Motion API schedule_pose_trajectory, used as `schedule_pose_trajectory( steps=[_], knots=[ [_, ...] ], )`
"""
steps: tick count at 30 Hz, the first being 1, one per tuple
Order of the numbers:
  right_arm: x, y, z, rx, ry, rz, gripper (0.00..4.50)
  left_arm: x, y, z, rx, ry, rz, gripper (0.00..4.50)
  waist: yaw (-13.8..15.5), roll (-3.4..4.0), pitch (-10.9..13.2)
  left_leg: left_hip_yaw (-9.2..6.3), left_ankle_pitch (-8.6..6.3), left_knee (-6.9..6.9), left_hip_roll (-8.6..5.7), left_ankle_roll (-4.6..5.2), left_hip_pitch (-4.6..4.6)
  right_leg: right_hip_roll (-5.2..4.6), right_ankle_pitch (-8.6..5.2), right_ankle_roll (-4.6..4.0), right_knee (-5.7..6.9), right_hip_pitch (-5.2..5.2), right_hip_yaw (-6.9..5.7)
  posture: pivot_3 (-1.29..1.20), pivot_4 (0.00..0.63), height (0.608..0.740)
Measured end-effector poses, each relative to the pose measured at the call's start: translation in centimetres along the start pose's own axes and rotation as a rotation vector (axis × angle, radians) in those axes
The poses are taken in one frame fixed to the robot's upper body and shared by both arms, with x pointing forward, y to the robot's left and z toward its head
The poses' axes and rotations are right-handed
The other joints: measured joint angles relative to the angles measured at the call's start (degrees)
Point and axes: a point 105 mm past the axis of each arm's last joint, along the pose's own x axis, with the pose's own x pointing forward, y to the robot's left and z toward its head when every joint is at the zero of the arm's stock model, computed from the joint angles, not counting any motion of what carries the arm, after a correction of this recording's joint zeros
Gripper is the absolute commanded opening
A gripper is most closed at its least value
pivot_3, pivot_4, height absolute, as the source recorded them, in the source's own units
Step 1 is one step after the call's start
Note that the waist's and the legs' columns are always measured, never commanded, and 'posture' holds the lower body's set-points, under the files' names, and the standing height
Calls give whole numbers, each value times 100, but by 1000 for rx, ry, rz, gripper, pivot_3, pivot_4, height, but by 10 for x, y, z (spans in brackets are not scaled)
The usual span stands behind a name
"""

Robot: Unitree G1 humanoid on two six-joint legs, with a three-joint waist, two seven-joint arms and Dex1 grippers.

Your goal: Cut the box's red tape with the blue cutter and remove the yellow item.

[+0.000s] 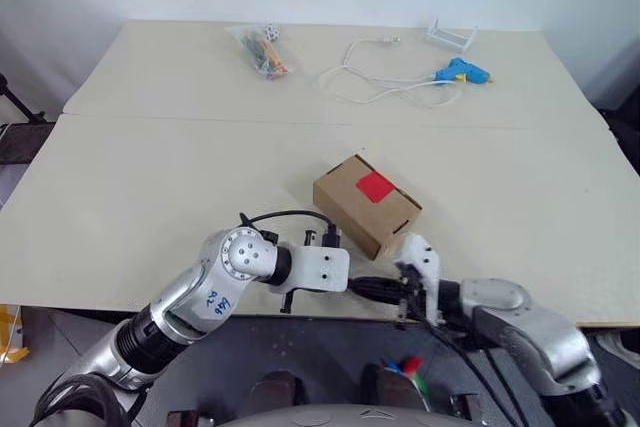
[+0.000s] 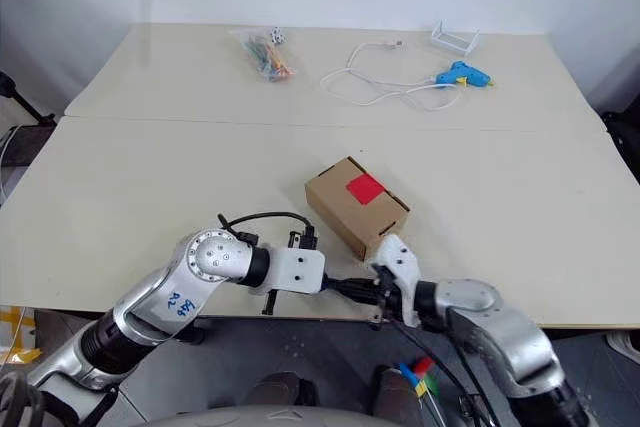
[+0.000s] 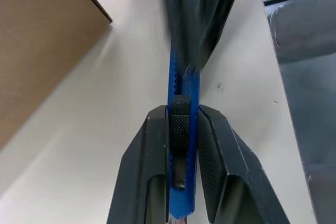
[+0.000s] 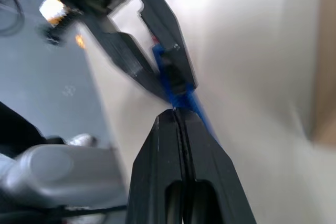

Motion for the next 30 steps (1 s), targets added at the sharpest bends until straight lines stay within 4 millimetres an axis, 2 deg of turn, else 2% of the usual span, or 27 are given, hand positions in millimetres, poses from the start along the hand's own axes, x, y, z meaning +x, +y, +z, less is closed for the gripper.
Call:
schedule_pose_trajectory(
  steps=[1, 3, 6, 10, 13, 16, 22, 27, 30],
  knots=[
    [-10, 5, 9, 40, -40, 14, 599, 0, 2, -3, 15, -36, 39, 429, -8, 7, 4, 0, 0, -3, 1, 0, -1, -43, 0, -1, 0, -5, 1, 0, 150, 740],
    [-24, 12, 21, 89, -80, 33, 1169, -2, 5, -5, 59, -91, 100, 429, -14, 11, 8, -5, 0, -6, 0, 0, -3, -51, 0, -3, 0, -10, -8, 0, 150, 740],
    [-49, 18, 31, 213, -118, -16, 2188, -20, 7, -6, 211, -205, 219, 429, -38, 13, 10, -8, -4, -27, 0, -6, -4, -58, 0, -4, -1, -22, -16, 0, 150, 740],
    [-64, 20, 13, 407, 27, -143, 3546, -33, 1, 3, 371, -293, 274, 429, -49, 37, 23, -5, -10, -34, -7, 2, -12, -69, 0, -3, 1, -28, -31, 0, 150, 740],
    [-63, 23, 31, 512, -31, -179, 4469, -35, 3, 9, 454, -326, 323, 429, -59, 27, 27, 12, -11, -33, -8, 4, -17, -62, 1, -1, -16, -23, -51, 0, 150, 740],
    [-56, 21, 42, 544, -67, -197, 4469, -33, 10, 13, 494, -338, 366, 429, -60, 25, 28, 26, -8, -31, -8, 9, -17, -45, 3, 2, -21, -23, -68, 0, 150, 740],
    [-34, 19, 49, 563, -96, -197, 4469, -27, 15, 11, 506, -322, 381, 429, -55, 25, 28, 30, -8, -30, -5, 12, -20, -10, 9, 12, -31, -24, -75, 0, 150, 740],
    [-27, 15, 53, 538, -73, -204, 4469, -25, 18, 15, 516, -325, 397, 429, -59, 25, 28, 25, -9, -29, -4, 14, -29, -8, 10, 15, -45, -23, -81, 0, 150, 740],
    [-23, 14, 49, 533, -46, -210, 3873, -24, 18, 16, 510, -327, 402, 429, -57, 25, 28, 16, -9, -28, -2, 14, -36, -7, 10, 15, -46, -24, -95, 0, 150, 740]
  ],
)
